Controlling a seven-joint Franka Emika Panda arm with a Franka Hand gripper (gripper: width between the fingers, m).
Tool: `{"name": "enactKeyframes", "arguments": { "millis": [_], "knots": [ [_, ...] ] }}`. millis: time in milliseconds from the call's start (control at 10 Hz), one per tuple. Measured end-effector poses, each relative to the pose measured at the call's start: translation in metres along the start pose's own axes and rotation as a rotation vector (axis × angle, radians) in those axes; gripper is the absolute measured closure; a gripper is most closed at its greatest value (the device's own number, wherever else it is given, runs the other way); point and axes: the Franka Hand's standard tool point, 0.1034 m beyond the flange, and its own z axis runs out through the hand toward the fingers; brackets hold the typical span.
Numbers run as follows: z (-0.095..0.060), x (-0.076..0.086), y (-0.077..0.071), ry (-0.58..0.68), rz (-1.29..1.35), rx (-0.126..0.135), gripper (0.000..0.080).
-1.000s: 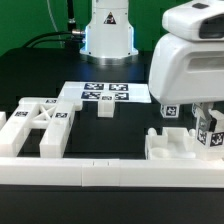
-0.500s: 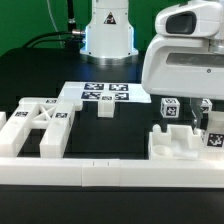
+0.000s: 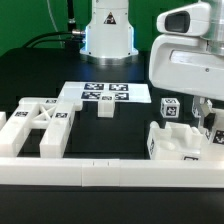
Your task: Assemble chair
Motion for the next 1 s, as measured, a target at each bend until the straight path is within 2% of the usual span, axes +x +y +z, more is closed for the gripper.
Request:
{"name": "enactKeyframes", "arguments": {
  "millis": [100, 200, 300, 400, 500, 600, 700, 1000],
  "knots": [
    [0.000, 0.000, 0.000, 0.000, -0.008, 0.000, 0.0310],
    [-0.001, 0.001, 0.001, -0.001, -0.024, -0.001, 0.0310],
    [-0.010, 0.004, 0.004, -0.018, -0.124, -0.015, 0.0202],
    [-0.021, 0.009, 0.004, -0.009, -0.176, -0.005, 0.0166],
    [-0.031, 0.013, 0.009, -0.004, -0.247, 0.006, 0.0166],
    [-0.039, 0.017, 0.019, -0.003, -0.308, 0.009, 0.0153],
    [-0.042, 0.018, 0.026, -0.004, -0.324, 0.009, 0.0151],
    [-0.039, 0.016, 0.025, -0.007, -0.320, 0.006, 0.0151]
  ]
}}
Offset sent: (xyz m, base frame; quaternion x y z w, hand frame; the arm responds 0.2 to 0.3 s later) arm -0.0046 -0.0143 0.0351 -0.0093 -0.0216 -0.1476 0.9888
